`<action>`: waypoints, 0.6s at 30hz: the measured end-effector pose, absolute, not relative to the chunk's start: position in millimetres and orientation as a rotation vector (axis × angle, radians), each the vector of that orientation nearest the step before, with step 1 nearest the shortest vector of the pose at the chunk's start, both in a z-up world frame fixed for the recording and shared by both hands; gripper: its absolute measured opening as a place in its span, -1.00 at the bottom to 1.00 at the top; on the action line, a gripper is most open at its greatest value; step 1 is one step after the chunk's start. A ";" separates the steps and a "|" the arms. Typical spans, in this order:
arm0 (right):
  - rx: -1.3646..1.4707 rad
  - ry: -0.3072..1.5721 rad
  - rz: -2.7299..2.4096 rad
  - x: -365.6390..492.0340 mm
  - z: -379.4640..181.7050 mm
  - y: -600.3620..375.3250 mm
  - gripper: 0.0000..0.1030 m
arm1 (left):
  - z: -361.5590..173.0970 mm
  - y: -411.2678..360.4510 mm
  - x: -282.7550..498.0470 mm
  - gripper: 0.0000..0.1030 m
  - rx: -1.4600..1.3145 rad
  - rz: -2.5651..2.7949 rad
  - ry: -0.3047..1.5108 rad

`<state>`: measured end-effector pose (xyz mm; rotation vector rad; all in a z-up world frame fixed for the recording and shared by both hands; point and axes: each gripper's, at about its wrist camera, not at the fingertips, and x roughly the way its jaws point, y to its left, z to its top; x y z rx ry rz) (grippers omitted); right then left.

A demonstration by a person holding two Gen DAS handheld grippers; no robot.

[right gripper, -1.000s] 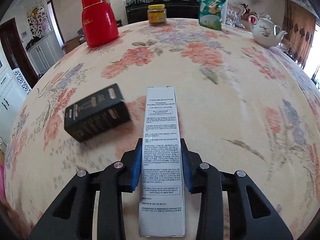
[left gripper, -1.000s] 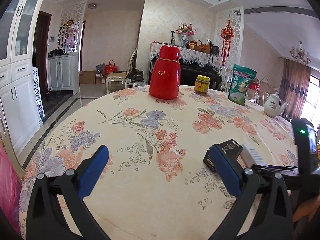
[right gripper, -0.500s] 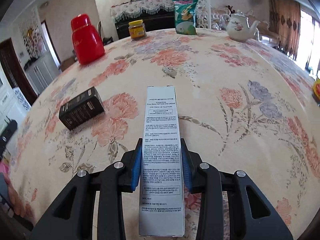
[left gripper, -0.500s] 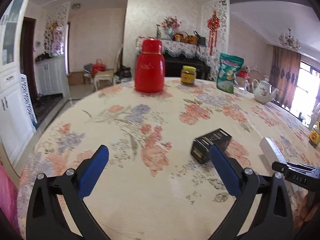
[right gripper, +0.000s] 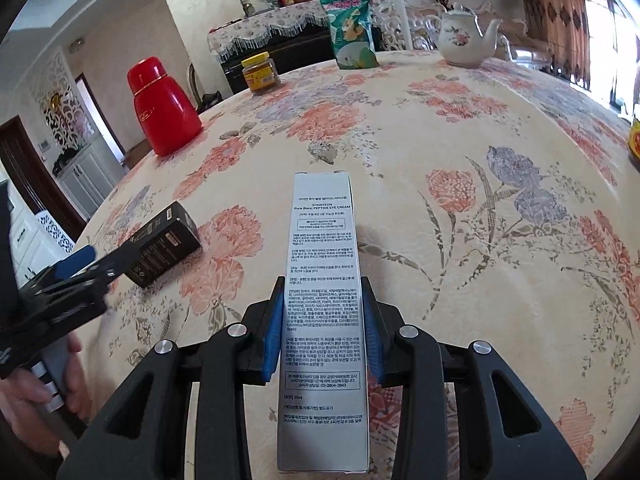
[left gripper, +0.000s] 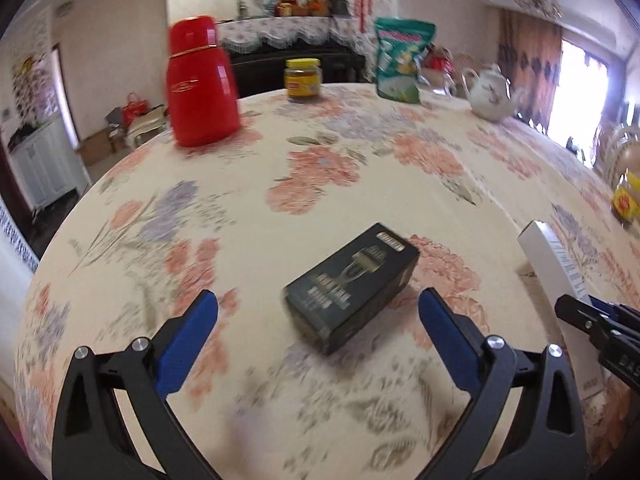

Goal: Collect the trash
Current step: 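Grasp the white box with the right tool while the left tool grasps the black box, then carry the black box and white box over the pink bin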

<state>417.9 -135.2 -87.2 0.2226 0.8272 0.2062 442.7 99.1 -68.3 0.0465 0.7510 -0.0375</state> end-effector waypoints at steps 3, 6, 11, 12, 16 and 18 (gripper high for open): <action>0.243 0.835 0.205 420.5 -89.0 -138.2 -0.33 | -73.5 86.0 459.3 0.88 0.086 -0.062 0.782; 0.251 0.835 0.204 420.3 -89.7 -139.2 -0.33 | -84.7 75.6 472.9 0.74 0.137 -0.073 0.835; 0.256 0.839 0.208 420.4 -90.4 -140.4 -0.33 | -93.0 74.4 467.0 -0.26 0.116 -0.100 0.875; 0.256 0.840 0.208 420.4 -90.4 -140.4 -0.33 | -90.6 74.1 459.3 -0.26 0.114 -0.092 0.857; 0.249 0.834 0.213 419.6 -89.5 -138.9 -0.33 | -81.0 72.3 426.4 -0.27 0.093 -0.078 0.795; 0.245 0.832 0.219 419.8 -89.5 -137.8 -0.33 | -76.8 72.6 406.3 -0.27 0.073 -0.065 0.772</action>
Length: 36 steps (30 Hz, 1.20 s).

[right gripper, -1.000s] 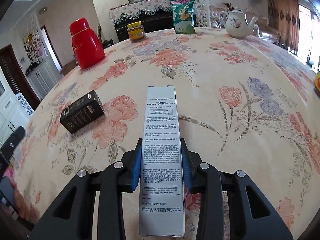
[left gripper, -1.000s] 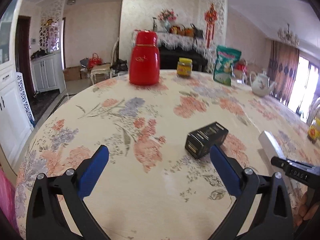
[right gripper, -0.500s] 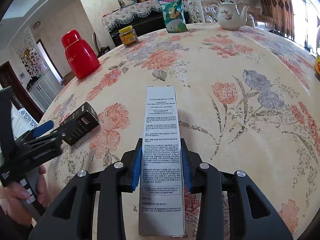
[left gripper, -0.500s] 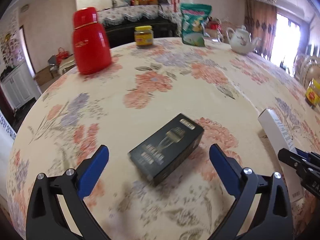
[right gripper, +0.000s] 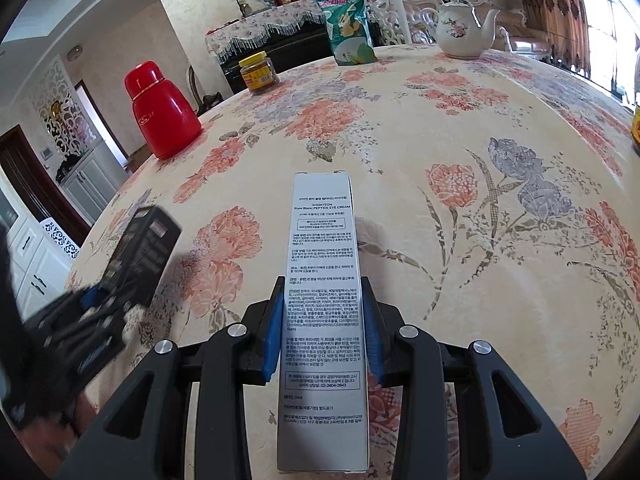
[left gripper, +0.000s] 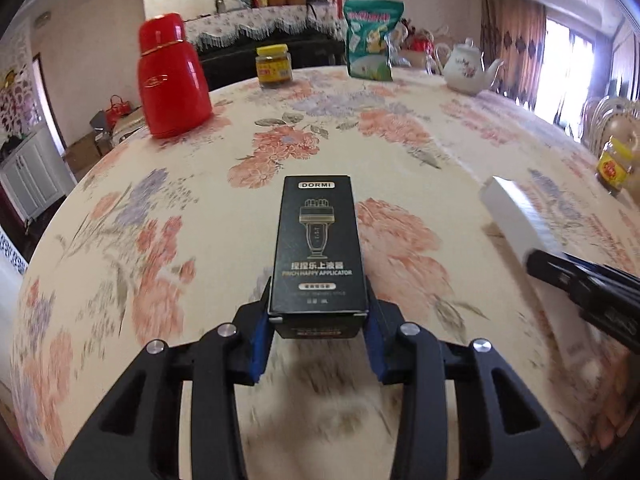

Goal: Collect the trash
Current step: 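Carry the black box and white box over the pink bin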

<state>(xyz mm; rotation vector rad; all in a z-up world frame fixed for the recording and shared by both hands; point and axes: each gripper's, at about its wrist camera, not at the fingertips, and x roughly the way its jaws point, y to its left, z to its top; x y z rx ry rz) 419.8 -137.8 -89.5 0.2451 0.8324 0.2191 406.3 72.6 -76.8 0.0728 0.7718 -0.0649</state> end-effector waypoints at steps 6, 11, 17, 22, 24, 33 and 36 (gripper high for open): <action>0.215 0.820 0.259 417.8 -86.9 -130.0 -0.33 | -62.8 72.7 359.4 -0.26 0.049 0.023 0.687; 0.144 0.771 0.318 407.4 -77.9 -113.5 -0.33 | -55.5 82.1 328.0 -0.26 -0.011 0.059 0.641; 0.069 0.737 0.447 393.1 -64.7 -86.6 -0.33 | -44.8 100.1 294.6 -0.26 -0.078 0.110 0.598; 0.045 0.703 0.526 376.3 -50.1 -69.7 -0.33 | -39.8 115.2 261.3 -0.26 -0.091 0.159 0.563; 0.040 0.683 0.553 369.3 -41.6 -63.4 -0.33 | -37.0 120.3 247.8 -0.26 -0.100 0.174 0.542; 0.005 0.638 0.671 336.4 -16.3 -27.8 -0.33 | -25.3 143.7 200.7 -0.26 -0.122 0.237 0.471; -0.002 0.634 0.699 326.9 -11.3 -19.4 -0.33 | -22.5 148.7 187.6 -0.26 -0.125 0.248 0.454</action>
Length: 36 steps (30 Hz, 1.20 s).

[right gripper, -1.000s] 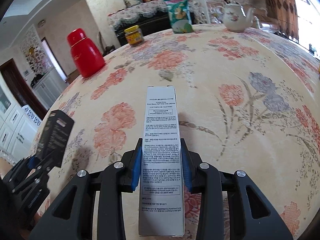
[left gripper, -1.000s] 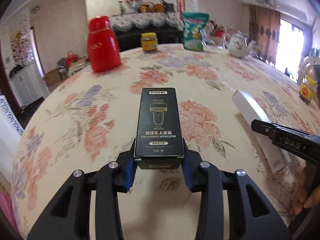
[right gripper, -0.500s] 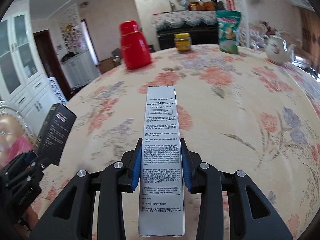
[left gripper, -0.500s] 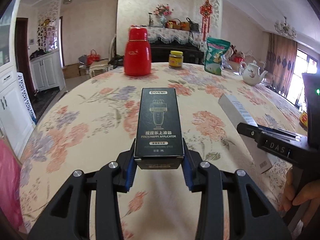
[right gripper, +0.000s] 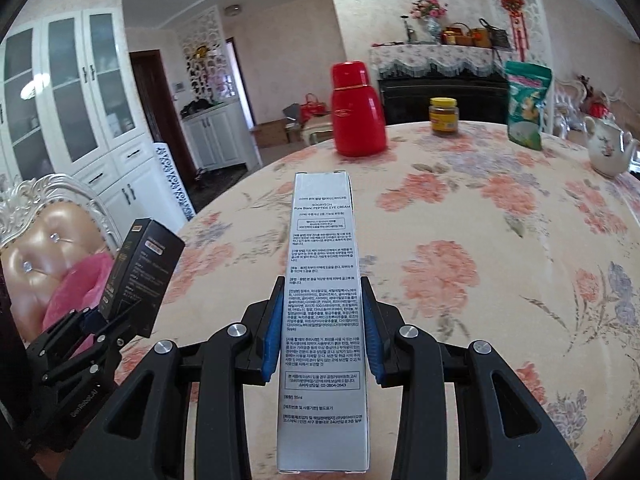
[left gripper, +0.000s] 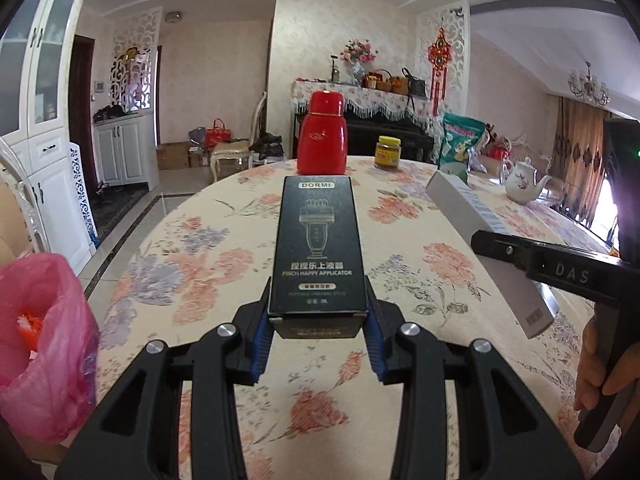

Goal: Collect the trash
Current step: 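Carry the black box and white box over the pink bin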

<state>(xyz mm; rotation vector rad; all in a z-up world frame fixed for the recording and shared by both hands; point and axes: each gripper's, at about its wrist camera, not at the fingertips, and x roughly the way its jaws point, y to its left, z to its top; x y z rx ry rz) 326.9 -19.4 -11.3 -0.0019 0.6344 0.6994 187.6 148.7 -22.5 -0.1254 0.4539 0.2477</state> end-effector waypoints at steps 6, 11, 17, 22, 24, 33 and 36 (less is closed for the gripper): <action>-0.019 0.615 0.727 306.3 -4.1 -7.4 -0.33 | -14.3 161.4 160.4 -0.26 -0.131 0.273 0.406; -0.034 0.610 0.764 288.4 -2.1 8.7 -0.33 | -7.2 176.9 138.0 -0.26 -0.128 0.304 0.367; -0.053 0.614 0.829 270.4 -0.9 36.9 -0.33 | -2.1 203.5 99.6 -0.26 -0.138 0.353 0.329; -0.080 0.611 0.887 255.3 0.4 65.2 -0.33 | -1.9 234.1 68.8 -0.26 -0.145 0.424 0.320; -0.107 0.612 0.913 247.0 0.5 80.4 -0.33 | -3.0 247.0 55.2 -0.26 -0.148 0.454 0.322; -0.172 0.662 1.060 215.9 -8.4 147.8 -0.33 | -13.8 311.7 -10.4 -0.26 -0.163 0.613 0.355; -0.193 0.682 1.111 205.2 -12.0 180.1 -0.33 | -17.4 335.1 -21.7 -0.26 -0.162 0.679 0.381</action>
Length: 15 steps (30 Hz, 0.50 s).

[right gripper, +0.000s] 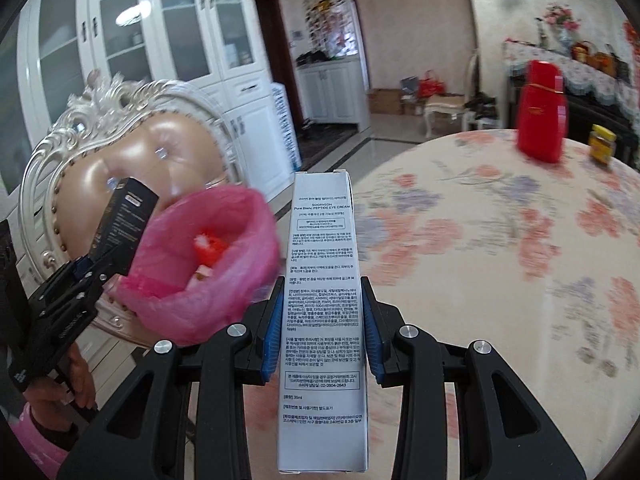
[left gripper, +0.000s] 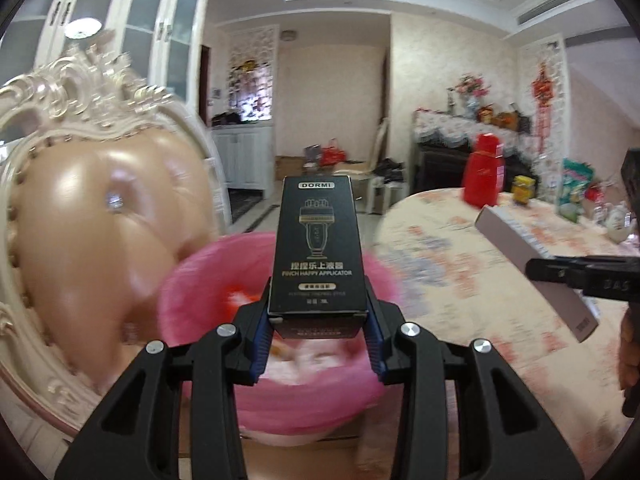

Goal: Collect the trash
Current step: 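Carry the black box and white box over the pink bin, then open both tools to drop the boxes into the pink bin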

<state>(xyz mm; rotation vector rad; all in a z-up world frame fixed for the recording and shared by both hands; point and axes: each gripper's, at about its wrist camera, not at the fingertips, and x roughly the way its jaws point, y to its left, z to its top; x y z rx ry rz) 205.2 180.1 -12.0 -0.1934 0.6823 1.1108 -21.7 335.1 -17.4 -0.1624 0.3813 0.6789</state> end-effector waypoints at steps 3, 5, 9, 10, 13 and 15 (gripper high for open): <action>-0.210 0.694 1.168 193.9 -12.1 211.2 -0.33 | -18.2 358.4 -37.8 -0.26 -0.213 0.715 0.386; -0.222 0.695 1.203 187.7 -10.4 233.9 -0.33 | -17.4 371.8 -40.8 -0.26 -0.227 0.729 0.400; -0.179 0.712 1.250 182.4 -5.0 269.1 -0.33 | -18.3 394.8 -37.4 -0.26 -0.252 0.744 0.431; -0.171 0.721 1.257 182.3 -4.6 278.0 -0.33 | -18.5 399.0 -36.2 -0.26 -0.265 0.741 0.432; -0.151 0.759 1.280 182.2 -7.8 303.9 -0.32 | -18.9 413.4 -32.5 -0.26 -0.286 0.749 0.423; -0.148 0.778 1.290 181.6 -9.9 318.1 -0.32 | -20.6 420.1 -30.0 -0.26 -0.295 0.748 0.422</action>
